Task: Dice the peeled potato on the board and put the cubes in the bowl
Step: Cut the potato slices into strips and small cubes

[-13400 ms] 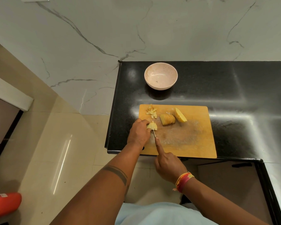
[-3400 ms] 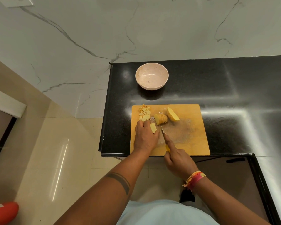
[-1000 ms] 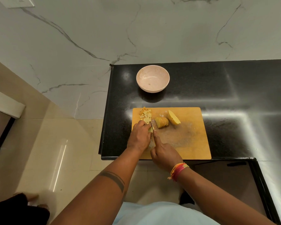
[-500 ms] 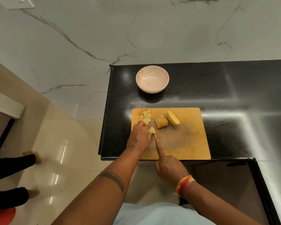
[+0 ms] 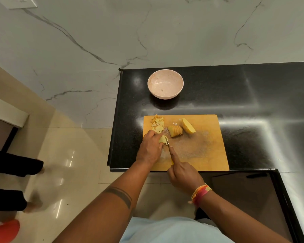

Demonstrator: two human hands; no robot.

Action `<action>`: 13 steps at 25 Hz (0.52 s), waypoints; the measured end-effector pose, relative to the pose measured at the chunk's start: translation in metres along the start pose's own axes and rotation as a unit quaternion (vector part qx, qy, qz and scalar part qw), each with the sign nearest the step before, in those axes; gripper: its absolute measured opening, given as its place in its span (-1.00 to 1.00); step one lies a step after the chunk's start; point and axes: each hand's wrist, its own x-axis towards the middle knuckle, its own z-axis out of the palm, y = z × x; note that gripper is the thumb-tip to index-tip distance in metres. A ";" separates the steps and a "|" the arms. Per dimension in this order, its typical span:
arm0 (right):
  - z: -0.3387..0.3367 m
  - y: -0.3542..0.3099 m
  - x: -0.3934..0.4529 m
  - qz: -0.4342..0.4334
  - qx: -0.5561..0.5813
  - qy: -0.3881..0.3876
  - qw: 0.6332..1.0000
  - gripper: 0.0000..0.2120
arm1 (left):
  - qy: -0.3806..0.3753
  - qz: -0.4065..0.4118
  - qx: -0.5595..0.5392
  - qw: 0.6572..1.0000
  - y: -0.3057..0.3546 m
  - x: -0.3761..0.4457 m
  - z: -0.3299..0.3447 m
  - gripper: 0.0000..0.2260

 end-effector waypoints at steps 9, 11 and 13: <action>0.000 -0.014 0.032 0.018 0.000 -0.004 1.000 -0.30 | -0.009 -0.019 -0.016 1.000 0.003 0.005 -0.004 -0.63; 0.002 -0.013 0.032 0.018 -0.005 -0.006 1.000 -0.30 | -0.007 -0.023 -0.014 1.000 0.003 0.005 -0.004 -0.64; 0.002 -0.012 0.031 0.018 -0.009 -0.011 1.000 -0.30 | -0.007 -0.030 -0.012 0.999 0.005 0.005 -0.004 -0.64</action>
